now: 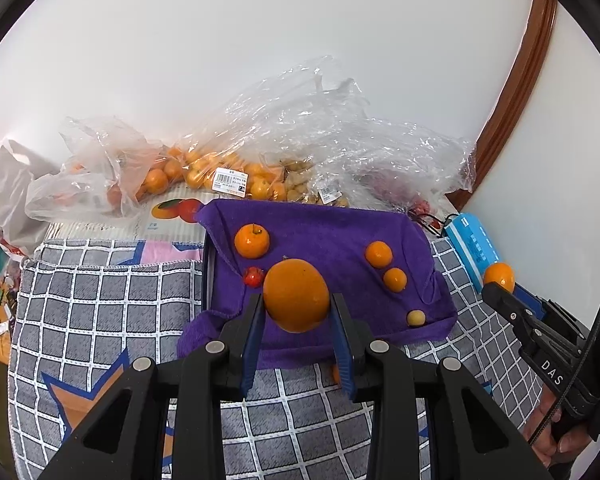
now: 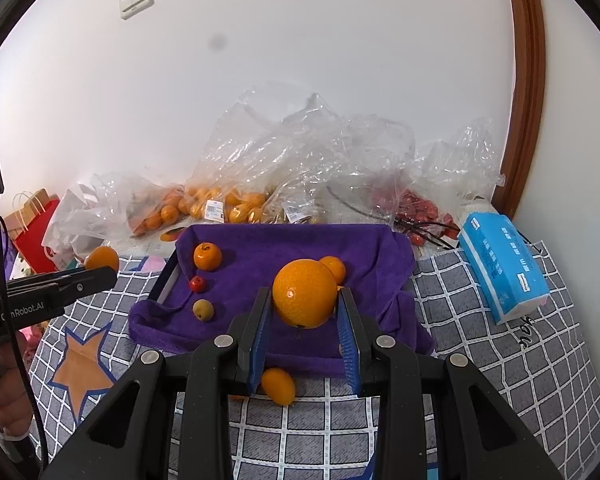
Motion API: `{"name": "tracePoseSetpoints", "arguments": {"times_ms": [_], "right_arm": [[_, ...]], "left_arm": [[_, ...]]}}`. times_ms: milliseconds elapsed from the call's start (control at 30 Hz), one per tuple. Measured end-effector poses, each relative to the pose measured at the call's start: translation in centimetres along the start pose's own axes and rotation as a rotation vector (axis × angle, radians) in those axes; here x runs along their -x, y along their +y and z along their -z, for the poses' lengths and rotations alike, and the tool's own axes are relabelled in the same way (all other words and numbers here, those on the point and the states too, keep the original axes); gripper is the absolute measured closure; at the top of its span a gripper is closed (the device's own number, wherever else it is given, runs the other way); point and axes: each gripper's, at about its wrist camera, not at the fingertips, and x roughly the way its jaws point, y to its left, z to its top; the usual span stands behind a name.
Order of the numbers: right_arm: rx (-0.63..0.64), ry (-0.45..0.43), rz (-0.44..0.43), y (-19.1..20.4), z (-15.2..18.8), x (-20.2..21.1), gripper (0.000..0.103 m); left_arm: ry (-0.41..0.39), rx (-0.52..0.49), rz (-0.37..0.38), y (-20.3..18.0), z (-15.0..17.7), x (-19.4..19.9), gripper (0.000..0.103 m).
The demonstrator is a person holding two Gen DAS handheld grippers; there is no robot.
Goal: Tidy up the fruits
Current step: 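Lift both held oranges and carry them over the purple towel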
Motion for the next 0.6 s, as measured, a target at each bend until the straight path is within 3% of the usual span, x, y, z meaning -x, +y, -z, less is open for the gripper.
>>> {"name": "tracePoseSetpoints", "arguments": {"times_ms": [600], "right_arm": [[0.001, 0.008, 0.008, -0.3, -0.9, -1.9, 0.071]], "left_arm": [[0.001, 0.015, -0.013, 0.8, -1.7, -1.6, 0.072]]}}
